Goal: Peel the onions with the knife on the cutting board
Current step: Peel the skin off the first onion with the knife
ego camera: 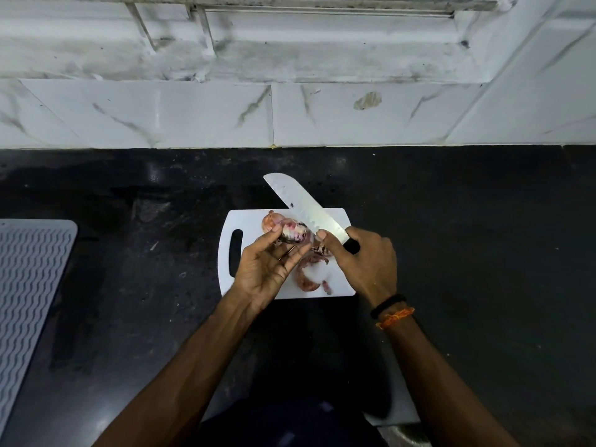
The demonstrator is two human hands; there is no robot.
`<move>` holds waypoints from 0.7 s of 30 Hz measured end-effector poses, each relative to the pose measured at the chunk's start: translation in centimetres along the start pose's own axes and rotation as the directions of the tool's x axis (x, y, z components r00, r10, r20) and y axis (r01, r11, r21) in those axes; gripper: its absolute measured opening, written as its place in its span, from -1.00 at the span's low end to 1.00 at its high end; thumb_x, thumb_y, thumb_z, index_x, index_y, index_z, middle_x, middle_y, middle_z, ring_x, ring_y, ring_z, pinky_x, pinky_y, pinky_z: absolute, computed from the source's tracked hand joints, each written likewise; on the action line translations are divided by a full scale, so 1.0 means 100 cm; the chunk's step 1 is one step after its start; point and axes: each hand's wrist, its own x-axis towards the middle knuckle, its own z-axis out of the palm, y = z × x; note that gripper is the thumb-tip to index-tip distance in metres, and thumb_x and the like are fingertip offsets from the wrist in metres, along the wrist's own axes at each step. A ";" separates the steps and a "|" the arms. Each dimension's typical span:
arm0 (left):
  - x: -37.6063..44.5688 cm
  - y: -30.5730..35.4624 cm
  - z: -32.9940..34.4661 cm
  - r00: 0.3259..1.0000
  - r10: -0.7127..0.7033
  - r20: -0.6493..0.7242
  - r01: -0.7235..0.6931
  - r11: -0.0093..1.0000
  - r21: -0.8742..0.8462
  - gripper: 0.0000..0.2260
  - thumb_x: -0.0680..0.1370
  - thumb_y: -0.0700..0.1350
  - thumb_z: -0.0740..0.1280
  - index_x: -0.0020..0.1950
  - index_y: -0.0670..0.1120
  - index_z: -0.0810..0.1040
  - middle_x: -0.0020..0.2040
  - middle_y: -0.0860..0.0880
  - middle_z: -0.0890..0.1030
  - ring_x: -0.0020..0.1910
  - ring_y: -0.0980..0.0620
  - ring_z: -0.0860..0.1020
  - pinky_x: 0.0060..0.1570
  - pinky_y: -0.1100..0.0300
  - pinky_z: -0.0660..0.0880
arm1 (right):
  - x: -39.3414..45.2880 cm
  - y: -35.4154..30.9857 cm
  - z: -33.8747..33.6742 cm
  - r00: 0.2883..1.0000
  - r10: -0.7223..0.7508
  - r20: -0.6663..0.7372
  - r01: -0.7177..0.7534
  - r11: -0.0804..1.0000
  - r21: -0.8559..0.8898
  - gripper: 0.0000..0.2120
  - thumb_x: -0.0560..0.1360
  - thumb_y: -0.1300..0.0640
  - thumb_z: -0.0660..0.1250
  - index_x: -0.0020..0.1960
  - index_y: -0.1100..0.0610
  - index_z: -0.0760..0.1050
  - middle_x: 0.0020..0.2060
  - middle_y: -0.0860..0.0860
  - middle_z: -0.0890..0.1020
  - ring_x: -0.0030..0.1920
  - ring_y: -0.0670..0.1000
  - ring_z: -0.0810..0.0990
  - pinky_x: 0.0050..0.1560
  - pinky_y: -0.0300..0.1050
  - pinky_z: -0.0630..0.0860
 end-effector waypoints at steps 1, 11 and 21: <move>0.000 -0.001 0.000 1.000 0.003 0.001 -0.003 1.000 0.007 -0.69 0.49 -0.17 0.38 0.20 -0.25 0.56 0.10 -0.25 0.67 0.07 -0.17 0.68 0.21 -0.07 0.55 | 0.000 0.000 0.000 1.000 -0.013 0.008 0.013 1.000 -0.011 -0.51 0.46 -0.33 0.35 -0.41 0.01 0.38 -0.56 -0.11 0.40 -0.40 -0.19 0.50 -0.45 -0.33 0.30; 0.000 -0.004 -0.003 0.999 0.032 -0.035 -0.030 0.998 0.054 -0.76 0.51 -0.14 0.40 0.13 -0.22 0.65 0.16 -0.29 0.64 0.18 -0.20 0.63 0.22 -0.08 0.54 | -0.006 -0.009 0.003 0.996 -0.085 0.005 0.085 0.994 -0.076 -0.53 0.51 -0.29 0.35 -0.42 -0.18 0.20 -0.59 -0.21 0.31 -0.46 -0.21 0.46 -0.48 -0.35 0.16; -0.003 -0.006 -0.002 0.996 0.040 -0.079 -0.033 0.996 0.085 -0.40 0.45 -0.14 0.45 0.43 -0.31 0.41 0.15 -0.28 0.64 0.18 -0.17 0.64 0.11 -0.01 0.62 | -0.005 -0.014 0.011 0.993 -0.099 -0.070 0.087 0.984 -0.155 -0.42 0.47 -0.47 0.14 -0.39 0.02 0.27 -0.58 -0.09 0.36 -0.55 -0.11 0.36 -0.45 -0.22 0.20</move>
